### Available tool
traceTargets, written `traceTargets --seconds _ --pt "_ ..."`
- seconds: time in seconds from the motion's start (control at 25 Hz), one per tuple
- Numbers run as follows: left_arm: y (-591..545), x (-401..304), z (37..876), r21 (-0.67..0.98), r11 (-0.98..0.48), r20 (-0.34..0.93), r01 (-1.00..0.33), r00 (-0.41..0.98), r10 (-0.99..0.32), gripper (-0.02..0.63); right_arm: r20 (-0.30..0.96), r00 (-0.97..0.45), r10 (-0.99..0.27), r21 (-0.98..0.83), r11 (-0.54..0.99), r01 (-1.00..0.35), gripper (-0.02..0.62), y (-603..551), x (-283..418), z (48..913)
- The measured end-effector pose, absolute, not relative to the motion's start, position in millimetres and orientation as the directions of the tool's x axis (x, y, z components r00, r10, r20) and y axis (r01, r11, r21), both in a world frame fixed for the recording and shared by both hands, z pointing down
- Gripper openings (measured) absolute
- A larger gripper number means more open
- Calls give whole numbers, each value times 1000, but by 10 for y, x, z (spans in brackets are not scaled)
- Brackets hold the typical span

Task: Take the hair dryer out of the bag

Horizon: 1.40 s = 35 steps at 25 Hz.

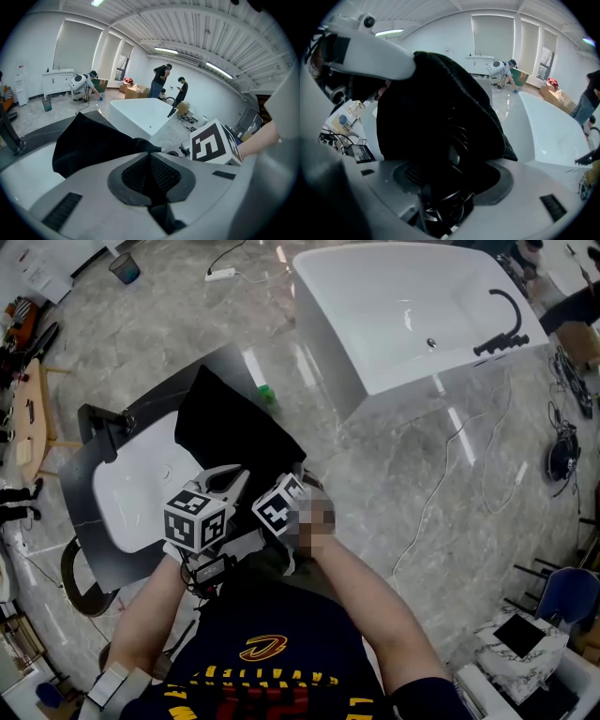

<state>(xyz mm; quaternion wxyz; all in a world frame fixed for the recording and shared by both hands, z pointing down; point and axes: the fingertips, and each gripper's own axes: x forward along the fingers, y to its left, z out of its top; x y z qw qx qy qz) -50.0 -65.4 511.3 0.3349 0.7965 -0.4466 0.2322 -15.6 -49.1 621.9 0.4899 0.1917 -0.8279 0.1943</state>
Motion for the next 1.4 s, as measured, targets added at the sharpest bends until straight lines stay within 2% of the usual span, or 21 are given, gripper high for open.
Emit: traceTargets --seconds 0.16,0.36,0.68,1.0,1.4 --pt "-675 -465 5082 322 -385 666 -865 495 -557 14 896 -419 -147 -104 849 -518 270 -561 -144 6201" --pt "-641 -486 5096 328 -380 665 -865 497 -558 15 913 -399 -90 -124 868 -481 272 -541 -177 6250" --pt "-633 -514 5092 327 -370 664 -869 490 -564 15 900 -421 -116 -128 852 -508 235 -550 -120 6201" --pt "-641 -574 5111 327 -365 667 -872 486 -564 15 894 -431 -122 -157 816 -557 232 -395 15 6143" --pt "-480 -241 5098 281 -474 677 -834 522 -519 15 881 -452 -138 -165 807 -568 230 -274 94 5963"
